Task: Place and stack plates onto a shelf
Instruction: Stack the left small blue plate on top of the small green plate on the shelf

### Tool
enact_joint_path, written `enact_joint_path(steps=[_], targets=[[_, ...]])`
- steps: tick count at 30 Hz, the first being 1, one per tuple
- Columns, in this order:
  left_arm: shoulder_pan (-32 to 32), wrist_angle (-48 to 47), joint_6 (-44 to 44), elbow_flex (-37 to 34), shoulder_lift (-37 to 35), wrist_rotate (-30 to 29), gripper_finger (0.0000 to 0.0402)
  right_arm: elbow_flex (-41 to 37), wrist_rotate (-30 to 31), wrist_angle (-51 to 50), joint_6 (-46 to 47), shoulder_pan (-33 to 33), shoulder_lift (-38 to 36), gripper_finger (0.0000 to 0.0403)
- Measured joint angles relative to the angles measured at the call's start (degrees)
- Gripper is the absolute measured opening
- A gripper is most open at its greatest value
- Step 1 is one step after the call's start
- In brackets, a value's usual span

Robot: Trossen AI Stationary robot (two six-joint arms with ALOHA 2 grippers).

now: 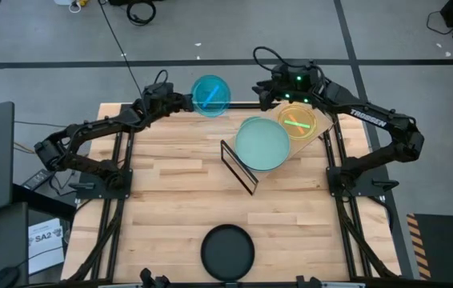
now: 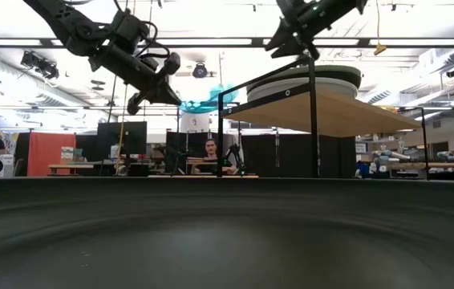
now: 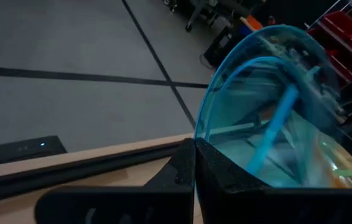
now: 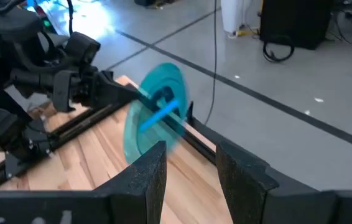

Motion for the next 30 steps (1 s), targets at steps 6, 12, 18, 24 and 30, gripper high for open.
enact_joint_path(steps=[6, 12, 18, 24, 30], targets=[[-0.2, 0.7, 0.0, 0.0, 0.0, 0.0, 0.0004, 0.0, 0.0, 7.9, -0.4, 1.4, 6.3, 0.0145], [-0.2, 0.7, 0.0, 0.0, 0.0, 0.0, 0.0004, 0.0, 0.2, 17.0, -0.5, 1.5, 12.6, 0.0145], [-0.2, 0.7, 0.0, 0.0, 0.0, 0.0, 0.0004, 0.0, 3.1, 21.5, -0.6, 1.5, 17.4, 0.0145], [-0.2, 0.7, 0.0, 0.0, 0.0, 0.0, 0.0004, 0.0, 4.5, 22.7, -1.9, 1.5, 19.3, 0.0145], [-0.3, 0.7, 0.0, 0.0, 0.0, 0.0, 0.0004, 0.0, 4.5, 22.8, -2.1, 1.5, 19.3, 0.0139]])
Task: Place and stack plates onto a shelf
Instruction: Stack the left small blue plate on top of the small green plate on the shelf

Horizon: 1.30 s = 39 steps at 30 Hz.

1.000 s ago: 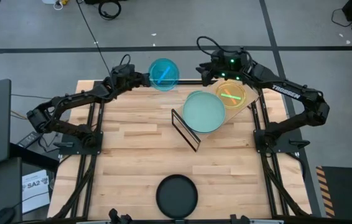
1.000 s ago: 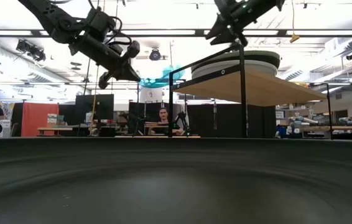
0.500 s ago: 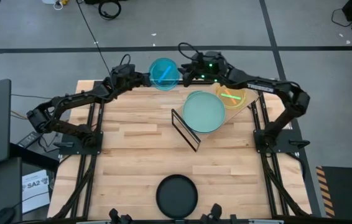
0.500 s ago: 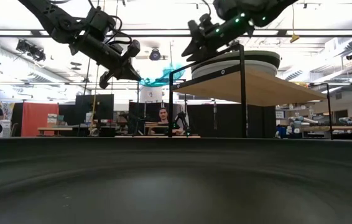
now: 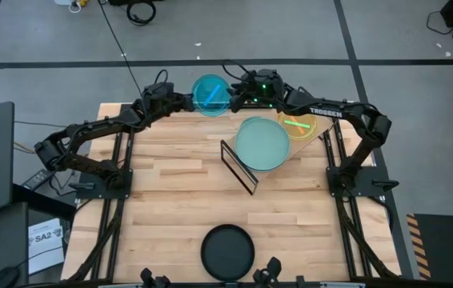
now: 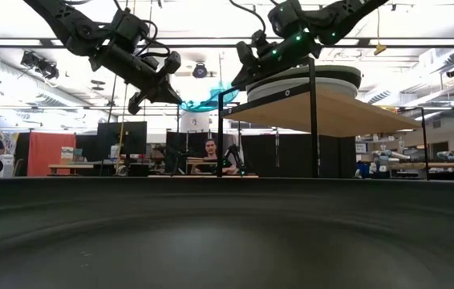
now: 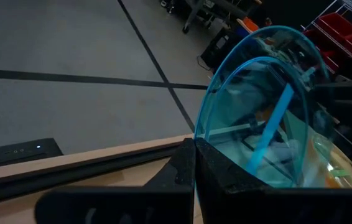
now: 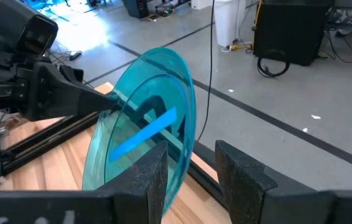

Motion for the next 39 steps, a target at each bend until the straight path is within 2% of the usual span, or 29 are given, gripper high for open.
enact_joint_path(steps=[22, 39], targets=[[-1.2, 0.1, 0.0, 0.0, 0.0, 0.0, 0.0004, 0.0, 0.2, -0.4, 0.0, 0.0, 0.0, 0.0010], [-1.2, 0.2, 0.1, 0.0, 0.0, 0.0, 0.0015, 0.0, 0.1, -0.4, 0.2, -0.1, -0.1, 0.0007]])
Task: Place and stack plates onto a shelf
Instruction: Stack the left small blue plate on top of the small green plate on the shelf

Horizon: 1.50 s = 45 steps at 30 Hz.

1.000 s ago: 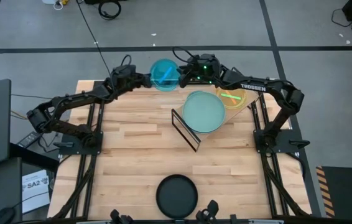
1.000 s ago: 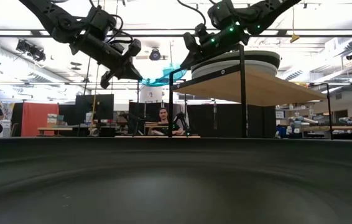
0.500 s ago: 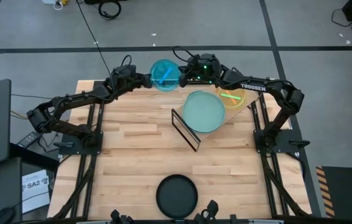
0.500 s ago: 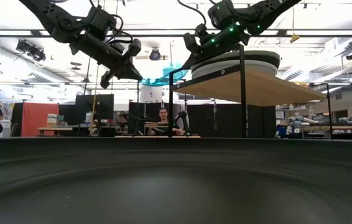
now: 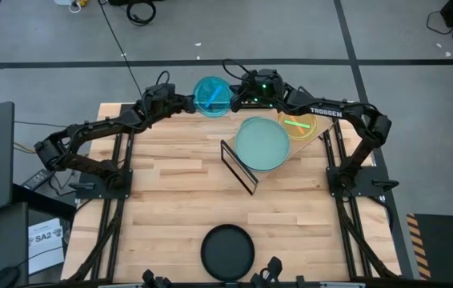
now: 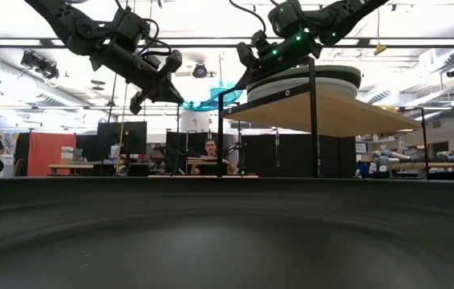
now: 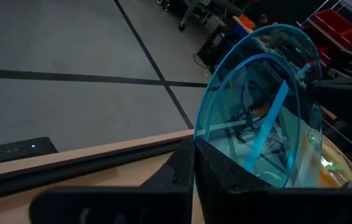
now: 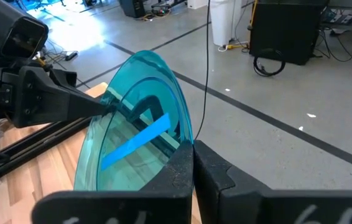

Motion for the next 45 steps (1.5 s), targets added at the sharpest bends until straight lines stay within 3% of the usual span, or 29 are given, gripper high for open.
enact_joint_path(steps=[15, 28, 34, 45], targets=[[0.0, 0.0, 0.0, 0.0, 0.0, 0.1, 0.0100, 0.0, 0.0, 0.0, 0.2, -0.6, 0.0, 0.0006], [-0.6, -0.1, 0.0, 0.0, 0.0, 0.0, 0.0107, 0.1, -0.5, -0.3, 1.8, -7.7, -2.5, 0.0005], [-1.6, -0.5, 0.1, 0.0, 0.2, 0.0, 0.0107, 0.1, -0.6, -5.8, 1.5, -10.4, -7.3, 0.0005], [-4.1, -0.5, 4.7, 0.0, 0.2, 0.0, 0.0107, 0.1, -0.7, -26.2, 0.2, -13.8, -23.3, 0.0007]])
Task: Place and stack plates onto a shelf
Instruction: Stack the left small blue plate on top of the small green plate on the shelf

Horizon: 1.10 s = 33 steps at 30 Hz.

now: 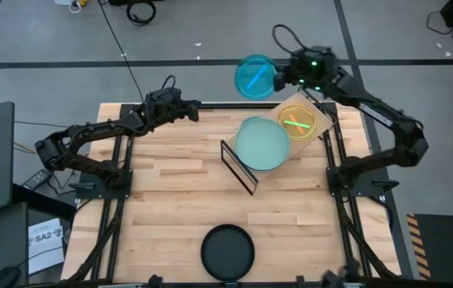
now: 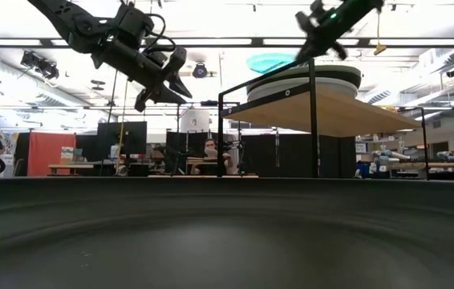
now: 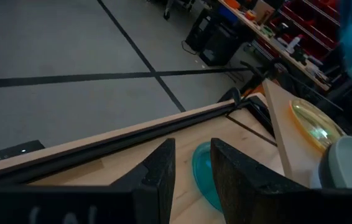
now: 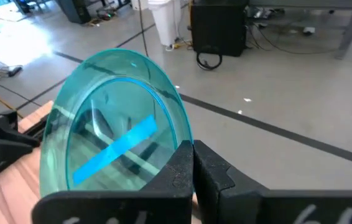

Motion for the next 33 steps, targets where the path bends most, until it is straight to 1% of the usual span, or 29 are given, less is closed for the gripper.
enact_joint_path(steps=[7, 13, 26, 33], targets=[[-1.2, 0.0, 0.2, 0.0, 0.0, 0.0, 0.0107, 0.0, 0.0, -14.4, 0.2, -2.8, -9.4, 0.0007], [-1.4, 0.0, 0.2, 0.0, 0.0, 0.0, 0.0107, 0.0, 0.6, -25.6, 2.4, -4.1, -14.1, 0.0008], [-1.4, 0.0, 0.2, 0.0, 0.0, 0.0, 0.0107, 0.0, 0.5, -40.3, 4.9, -4.2, -15.2, 0.0008], [-1.4, 0.0, 0.2, 0.0, 0.0, 0.0, 0.0107, -0.1, 0.5, -44.3, 6.0, -4.2, -15.2, 0.0008]])
